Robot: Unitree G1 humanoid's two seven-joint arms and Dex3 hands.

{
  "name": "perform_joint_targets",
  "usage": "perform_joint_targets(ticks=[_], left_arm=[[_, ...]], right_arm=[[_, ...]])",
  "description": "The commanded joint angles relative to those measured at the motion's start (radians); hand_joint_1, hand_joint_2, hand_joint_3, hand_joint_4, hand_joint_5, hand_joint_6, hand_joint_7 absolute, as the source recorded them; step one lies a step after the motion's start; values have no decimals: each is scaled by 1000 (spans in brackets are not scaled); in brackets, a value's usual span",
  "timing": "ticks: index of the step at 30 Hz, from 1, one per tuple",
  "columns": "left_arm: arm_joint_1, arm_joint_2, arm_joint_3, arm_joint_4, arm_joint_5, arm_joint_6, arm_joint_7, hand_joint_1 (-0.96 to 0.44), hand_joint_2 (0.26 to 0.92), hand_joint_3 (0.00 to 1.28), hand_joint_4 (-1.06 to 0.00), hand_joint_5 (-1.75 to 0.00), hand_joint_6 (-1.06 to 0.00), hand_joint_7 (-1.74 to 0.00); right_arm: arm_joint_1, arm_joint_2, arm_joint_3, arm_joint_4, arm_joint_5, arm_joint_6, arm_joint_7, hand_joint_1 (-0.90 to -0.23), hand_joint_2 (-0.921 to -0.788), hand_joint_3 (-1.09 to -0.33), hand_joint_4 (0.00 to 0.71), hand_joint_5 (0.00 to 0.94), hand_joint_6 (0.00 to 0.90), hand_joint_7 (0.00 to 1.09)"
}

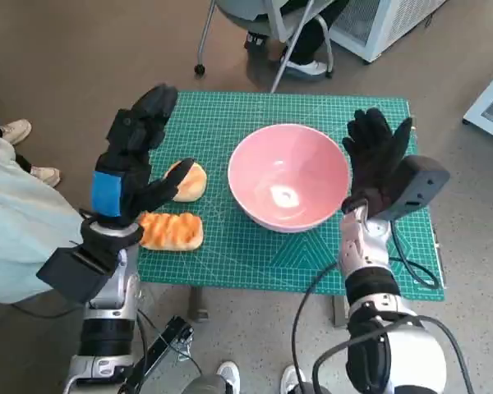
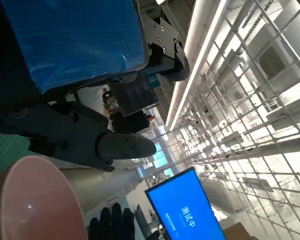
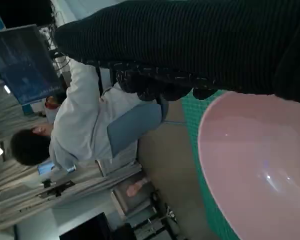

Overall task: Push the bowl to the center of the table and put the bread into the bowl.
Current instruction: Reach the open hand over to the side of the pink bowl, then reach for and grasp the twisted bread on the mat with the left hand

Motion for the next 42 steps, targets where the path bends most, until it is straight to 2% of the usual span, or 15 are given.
perform_joint_targets(ticks=[1,6,10,14,16,20,25,30,33,37,42], left_arm=[[49,43,14,-46,4,15,-14,-334,921,254,-378,-4,-316,-375],[106,129,23,-94,49,45,-42,-337,921,257,-381,-5,-309,-371],[154,252,24,-154,147,117,-80,-341,921,229,-381,-4,-290,-360],[205,387,20,-275,210,274,-165,-357,921,149,-340,-1,-263,-319],[222,447,15,-336,216,379,-221,-345,914,96,-299,0,-260,-272],[234,552,-8,-447,253,594,-318,-296,881,21,-213,0,-267,-147],[217,632,-68,-521,329,753,-398,-223,827,4,-163,0,-264,-80],[186,655,-136,-520,384,801,-432,-179,809,1,-162,-4,-273,-56],[161,650,-176,-482,400,795,-444,-161,806,0,-181,-11,-291,-52],[125,647,-235,-425,441,765,-446,-159,805,0,-211,-17,-315,-48],[73,634,-310,-346,508,733,-432,-190,806,0,-244,-18,-343,-41]], right_arm=[[12,-22,15,13,-22,16,-10,-521,-921,-911,258,39,19,876],[16,-46,39,3,-47,-18,-10,-521,-921,-902,267,33,29,824],[15,-61,50,-10,-55,-66,12,-514,-921,-884,269,21,63,761],[14,-79,92,-31,-85,-148,27,-520,-921,-870,273,15,91,725],[22,-87,108,-48,-88,-205,69,-533,-921,-863,276,15,100,720],[35,-102,123,-86,-73,-323,176,-563,-921,-830,291,18,112,721],[55,-119,156,-143,-87,-463,227,-581,-921,-802,341,38,127,736],[75,-126,185,-197,-89,-566,269,-578,-921,-788,365,44,141,755],[89,-133,210,-229,-104,-625,279,-557,-921,-783,368,42,142,763],[103,-148,238,-256,-122,-679,283,-543,-921,-780,358,33,134,769],[108,-162,258,-268,-126,-717,292,-563,-921,-763,348,24,118,776]])
